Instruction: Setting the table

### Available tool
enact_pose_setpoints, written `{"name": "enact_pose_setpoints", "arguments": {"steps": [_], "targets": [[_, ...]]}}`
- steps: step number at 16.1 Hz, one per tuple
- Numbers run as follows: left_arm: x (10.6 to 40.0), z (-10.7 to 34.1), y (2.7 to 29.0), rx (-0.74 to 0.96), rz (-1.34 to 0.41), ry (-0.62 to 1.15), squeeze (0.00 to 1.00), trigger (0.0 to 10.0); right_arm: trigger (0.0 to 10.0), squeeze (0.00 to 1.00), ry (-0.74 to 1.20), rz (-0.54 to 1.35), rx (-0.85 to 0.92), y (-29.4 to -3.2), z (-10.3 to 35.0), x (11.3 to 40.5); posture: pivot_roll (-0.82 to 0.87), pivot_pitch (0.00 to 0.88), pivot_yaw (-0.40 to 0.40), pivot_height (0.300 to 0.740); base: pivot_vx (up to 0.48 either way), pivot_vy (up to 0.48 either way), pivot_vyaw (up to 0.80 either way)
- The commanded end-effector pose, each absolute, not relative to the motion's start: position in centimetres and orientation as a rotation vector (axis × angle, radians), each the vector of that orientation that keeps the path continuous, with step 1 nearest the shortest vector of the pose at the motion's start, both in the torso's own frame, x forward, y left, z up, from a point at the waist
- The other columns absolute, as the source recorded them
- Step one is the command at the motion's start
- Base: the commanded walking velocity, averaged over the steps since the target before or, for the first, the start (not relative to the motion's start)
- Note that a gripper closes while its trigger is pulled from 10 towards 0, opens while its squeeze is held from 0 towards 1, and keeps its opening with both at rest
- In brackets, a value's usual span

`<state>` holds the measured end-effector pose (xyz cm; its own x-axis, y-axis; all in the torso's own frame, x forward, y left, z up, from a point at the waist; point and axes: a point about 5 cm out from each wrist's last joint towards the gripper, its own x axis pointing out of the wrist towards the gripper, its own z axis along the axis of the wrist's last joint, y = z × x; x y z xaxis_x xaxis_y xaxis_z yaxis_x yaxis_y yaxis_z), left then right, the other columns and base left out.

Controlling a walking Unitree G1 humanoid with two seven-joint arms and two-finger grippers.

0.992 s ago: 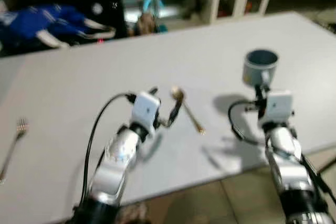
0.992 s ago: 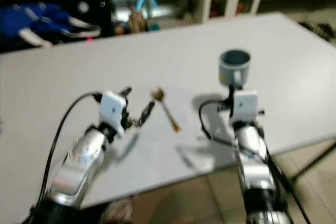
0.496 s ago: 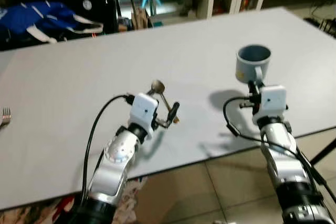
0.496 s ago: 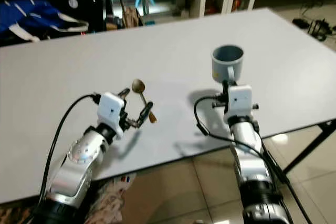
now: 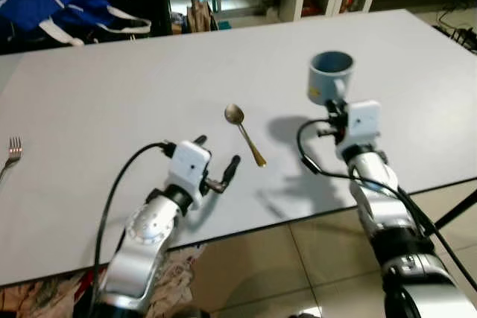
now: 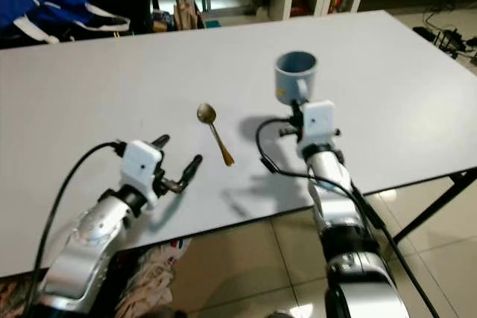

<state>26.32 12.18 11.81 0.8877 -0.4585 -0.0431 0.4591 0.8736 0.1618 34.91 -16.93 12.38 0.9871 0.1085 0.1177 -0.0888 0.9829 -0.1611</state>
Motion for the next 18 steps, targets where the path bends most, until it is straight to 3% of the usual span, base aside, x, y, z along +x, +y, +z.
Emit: {"name": "enact_pose_setpoints", "arguments": {"steps": [1,15,16,17,18], "targets": [[26.1,12.4,12.6,0.177,-0.474,-0.003,0.00,10.0,0.0,0.00,-0.136,0.116,-0.152,-16.6,12.7,35.3,0.11,0.082,0.038,0.740,0.000,0.000,0.00],[24.3,14.5,14.1,0.167,-0.403,0.040,0.00,10.0,0.0,0.00,0.029,0.223,-0.083,-12.8,10.8,37.0,0.23,0.152,0.010,0.740,0.000,0.000,0.00],[24.3,14.5,14.1,0.166,-0.402,0.044,0.00,10.0,8.0,0.00,0.048,0.217,-0.105,-12.9,10.5,36.9,0.23,0.150,0.009,0.740,0.000,0.000,0.00],[24.3,14.5,14.1,0.165,-0.401,0.045,0.00,10.0,10.0,0.00,0.056,0.213,-0.114,-13.0,10.4,36.8,0.23,0.150,0.009,0.740,0.000,0.000,0.00],[24.3,14.4,14.0,0.163,-0.401,0.048,0.00,10.0,10.0,0.62,0.066,0.210,-0.118,-13.1,10.1,36.8,0.23,0.149,0.009,0.740,0.000,0.000,0.00]]}}
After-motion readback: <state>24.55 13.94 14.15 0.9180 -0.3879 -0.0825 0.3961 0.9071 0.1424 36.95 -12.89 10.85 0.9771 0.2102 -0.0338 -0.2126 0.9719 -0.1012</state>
